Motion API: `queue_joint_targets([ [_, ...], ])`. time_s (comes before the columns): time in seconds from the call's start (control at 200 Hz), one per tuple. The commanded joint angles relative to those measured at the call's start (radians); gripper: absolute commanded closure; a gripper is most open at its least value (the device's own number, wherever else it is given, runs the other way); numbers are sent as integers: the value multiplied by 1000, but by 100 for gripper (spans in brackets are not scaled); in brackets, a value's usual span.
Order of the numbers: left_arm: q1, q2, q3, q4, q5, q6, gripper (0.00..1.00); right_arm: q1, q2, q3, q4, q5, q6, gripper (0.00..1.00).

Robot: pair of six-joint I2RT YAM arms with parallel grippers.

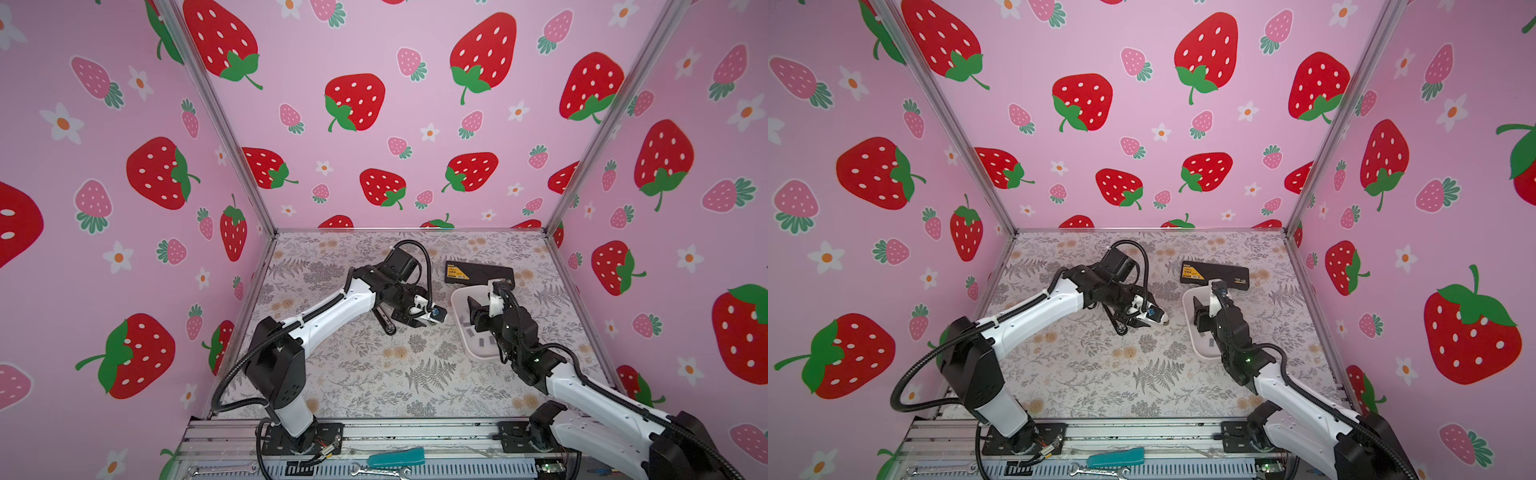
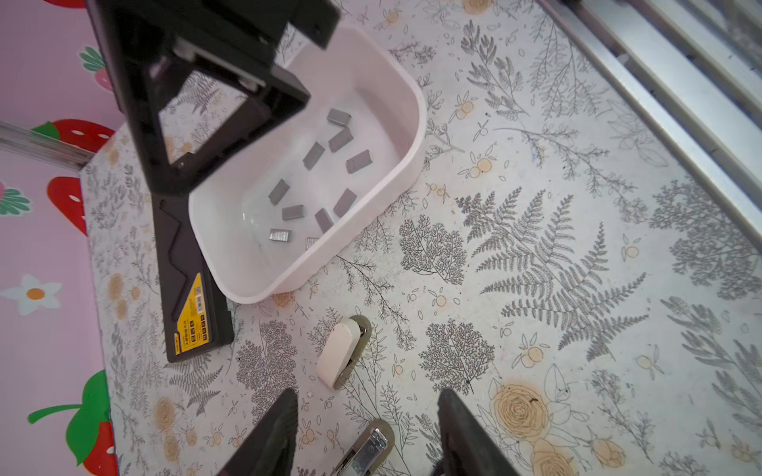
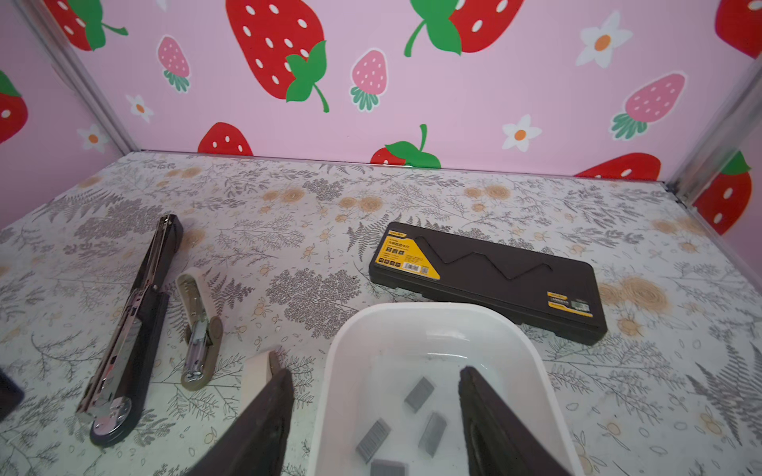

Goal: Load the staples into the stapler
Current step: 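Release the beige stapler and raise the right gripper while the left gripper advances, then move the left gripper over the white tray of staples while the right gripper hovers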

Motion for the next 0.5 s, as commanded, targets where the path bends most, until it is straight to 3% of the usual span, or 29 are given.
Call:
queue_joint_targets([
  [0.0, -12, 75, 113, -129, -52, 53, 43, -81, -16, -19, -12, -25, 57, 33],
  [0.23, -24, 254, 301, -221, -97, 68, 43, -225, 3, -61, 35, -81, 95, 32],
  [0.495, -33, 420, 443, -284, -157, 125, 43, -274, 88, -87, 147, -101, 81, 31],
])
